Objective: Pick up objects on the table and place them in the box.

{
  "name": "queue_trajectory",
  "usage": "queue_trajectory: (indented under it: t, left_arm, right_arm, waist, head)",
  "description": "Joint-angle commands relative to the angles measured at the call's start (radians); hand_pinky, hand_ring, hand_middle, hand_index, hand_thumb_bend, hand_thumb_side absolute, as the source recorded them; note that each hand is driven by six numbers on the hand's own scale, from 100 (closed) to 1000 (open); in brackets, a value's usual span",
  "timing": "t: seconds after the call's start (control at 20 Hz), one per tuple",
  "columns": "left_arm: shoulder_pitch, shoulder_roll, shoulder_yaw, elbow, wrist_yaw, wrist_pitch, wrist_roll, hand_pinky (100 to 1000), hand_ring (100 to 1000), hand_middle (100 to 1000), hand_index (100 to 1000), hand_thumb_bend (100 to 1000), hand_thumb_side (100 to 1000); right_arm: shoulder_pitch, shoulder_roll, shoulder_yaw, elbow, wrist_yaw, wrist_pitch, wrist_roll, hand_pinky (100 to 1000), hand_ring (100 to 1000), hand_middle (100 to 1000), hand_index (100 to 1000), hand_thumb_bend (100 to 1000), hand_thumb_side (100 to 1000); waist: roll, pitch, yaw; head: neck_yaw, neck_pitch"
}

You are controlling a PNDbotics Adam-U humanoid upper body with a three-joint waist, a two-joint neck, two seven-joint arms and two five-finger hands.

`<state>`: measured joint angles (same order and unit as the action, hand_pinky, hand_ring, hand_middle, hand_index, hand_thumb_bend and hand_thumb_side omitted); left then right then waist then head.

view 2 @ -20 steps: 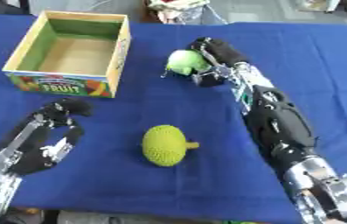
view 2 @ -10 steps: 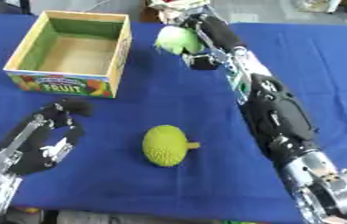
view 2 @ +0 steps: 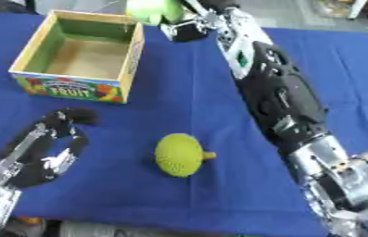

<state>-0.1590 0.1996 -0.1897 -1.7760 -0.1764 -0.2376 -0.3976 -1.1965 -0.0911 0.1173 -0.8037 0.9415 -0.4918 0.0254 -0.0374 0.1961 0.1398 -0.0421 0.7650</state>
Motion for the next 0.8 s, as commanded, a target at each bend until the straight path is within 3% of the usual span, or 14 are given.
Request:
queue_trajectory:
  t: [0.05,0.6,0.75,0.8]
  left_arm:
    - [-0.008,0.010,-0.008,-0.011,0.003,-0.003,-0.011,547,778,764,855,196,539]
    - [-0.015,0.003,-0.022,-0.010,0.012,-0.004,-0.032,547,777,763,855,200,540]
    - [-0.016,0.003,-0.020,-0.010,0.013,-0.003,-0.032,547,777,763,856,199,540]
    - [-0.017,0.002,-0.020,-0.011,0.013,-0.003,-0.032,547,777,763,855,199,540]
  right_arm:
    - [-0.034,0.028,-0.011,0.014,0.029,0.001,0.017,750,659,282,406,100,114]
    - [-0.013,0.123,-0.024,0.089,0.163,-0.002,0.070,776,702,351,479,100,181]
    - [-0.004,0.133,-0.023,0.100,0.189,-0.002,0.094,786,725,416,548,100,188]
    - [-0.002,0.135,-0.024,0.102,0.198,0.000,0.100,792,742,499,649,100,183]
  waist:
    - [0.002,-0.019,0.009]
    - [-0.011,-0.013,0.064]
    - [-0.012,-0.011,0.072]
    - [-0.013,-0.010,0.074]
  head:
    - [-0.020,0.005]
    - [-0.086,0.002]
    - [-0.091,0.001]
    - [-0.092,0.001]
